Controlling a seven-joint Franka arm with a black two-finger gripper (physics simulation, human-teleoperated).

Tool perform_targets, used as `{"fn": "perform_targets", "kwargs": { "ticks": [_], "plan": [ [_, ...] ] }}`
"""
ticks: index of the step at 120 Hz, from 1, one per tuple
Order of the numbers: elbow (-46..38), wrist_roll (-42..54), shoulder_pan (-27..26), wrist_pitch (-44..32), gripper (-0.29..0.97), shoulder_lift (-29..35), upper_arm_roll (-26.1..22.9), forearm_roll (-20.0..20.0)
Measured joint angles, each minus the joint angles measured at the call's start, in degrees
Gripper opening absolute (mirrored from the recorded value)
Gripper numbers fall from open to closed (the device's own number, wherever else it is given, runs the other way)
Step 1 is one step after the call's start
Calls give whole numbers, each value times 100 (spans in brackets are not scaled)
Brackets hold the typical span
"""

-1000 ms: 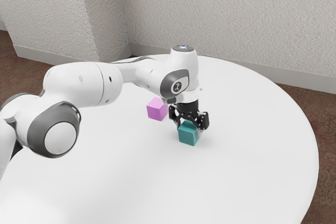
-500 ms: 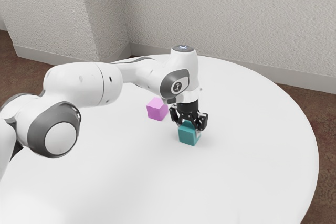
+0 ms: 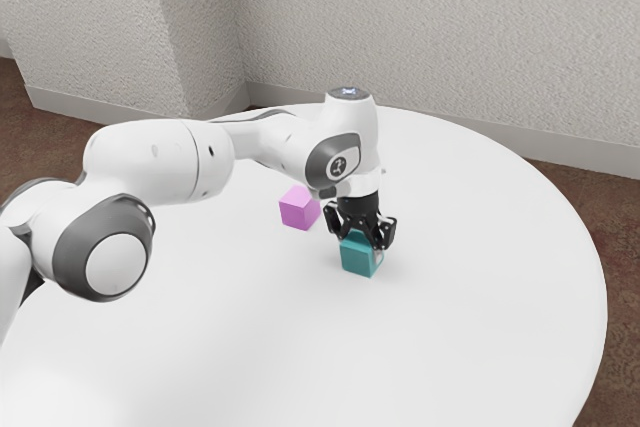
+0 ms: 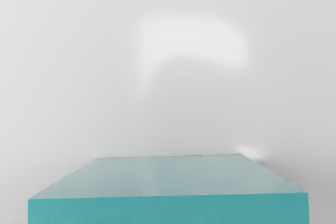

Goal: Pick up the blue block with one arm, and put the blue block on the pink block with one arm

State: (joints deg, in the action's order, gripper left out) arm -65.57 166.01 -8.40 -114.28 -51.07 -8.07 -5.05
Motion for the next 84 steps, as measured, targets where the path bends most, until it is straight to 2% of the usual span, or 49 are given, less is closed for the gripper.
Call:
{"fn": "perform_targets", "kwargs": {
  "ticks": [40,61,84],
  "plan": [
    [-19,1,2,49,35,178,18,19],
    [-218,1,10,133,34,613,190,31],
    [4,1,169,166,33,687,326,56]
  ]
}}
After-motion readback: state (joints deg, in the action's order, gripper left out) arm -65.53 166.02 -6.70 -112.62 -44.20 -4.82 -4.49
